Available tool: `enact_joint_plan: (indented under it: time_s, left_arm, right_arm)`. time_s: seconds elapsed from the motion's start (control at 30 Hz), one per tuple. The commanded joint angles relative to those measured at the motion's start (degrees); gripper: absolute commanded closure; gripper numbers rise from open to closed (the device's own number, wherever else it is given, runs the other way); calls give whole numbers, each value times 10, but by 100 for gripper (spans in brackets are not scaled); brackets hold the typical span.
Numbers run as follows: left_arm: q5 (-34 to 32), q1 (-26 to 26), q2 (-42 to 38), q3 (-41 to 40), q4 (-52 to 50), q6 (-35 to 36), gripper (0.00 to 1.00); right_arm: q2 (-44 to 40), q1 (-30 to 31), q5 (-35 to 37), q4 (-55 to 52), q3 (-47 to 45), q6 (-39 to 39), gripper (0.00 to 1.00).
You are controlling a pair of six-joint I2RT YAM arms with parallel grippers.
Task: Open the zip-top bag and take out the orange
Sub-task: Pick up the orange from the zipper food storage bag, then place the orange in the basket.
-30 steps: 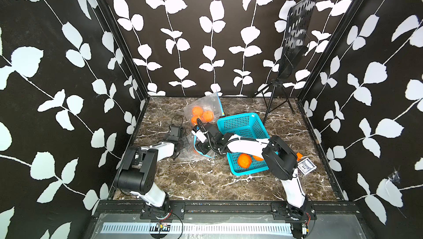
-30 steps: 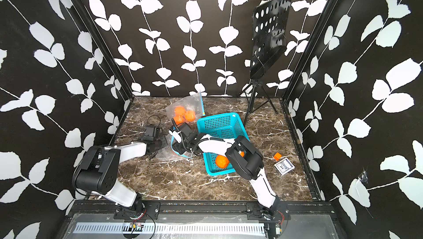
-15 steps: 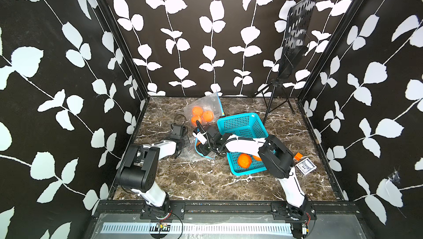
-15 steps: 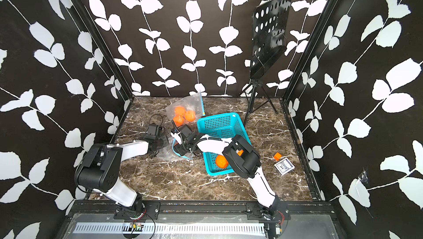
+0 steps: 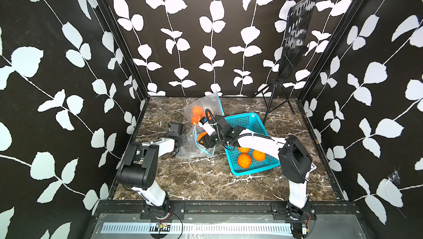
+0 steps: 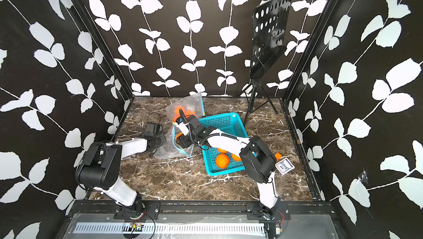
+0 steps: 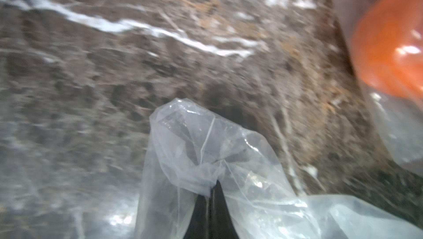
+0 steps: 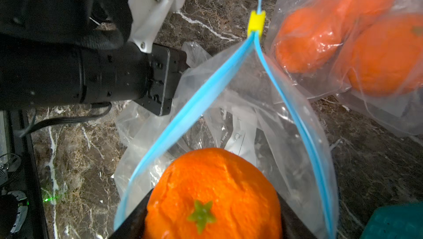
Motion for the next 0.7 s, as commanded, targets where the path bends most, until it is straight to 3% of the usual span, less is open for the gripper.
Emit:
enact_joint_plan:
  time_s: [0.0, 0.2, 0.37, 0.4, 0.47, 0.53, 0.57, 0.67]
  left_arm:
    - [-9, 25, -41, -6, -40, 11, 100]
    - [5, 25, -87, 7, -53, 24, 100]
    - [-4, 26, -80, 43, -85, 34, 93]
    - [0, 26, -80, 49, -88, 35, 85]
    - [11, 26, -91, 47, -79, 35, 53]
    - [23, 26, -111, 36, -63, 30, 28]
    - [24, 26, -120, 34, -58, 27, 22]
    - [30, 25, -148, 32, -59, 26, 20]
  right_arm:
    - [-55, 0, 8, -12, -17, -8, 42]
    - [-160, -52, 57, -45, -68, 4, 45]
    - [-218, -114, 90, -64, -130, 20, 45]
    - [-214, -128, 118, -87, -130, 27, 45]
    - [-187, -150, 190, -148, -110, 32, 46]
    - [-140, -165, 244, -192, -88, 31, 47]
    - [-126, -169, 262, -192, -88, 31, 47]
    - [-95, -179, 298, -203, -87, 40, 47]
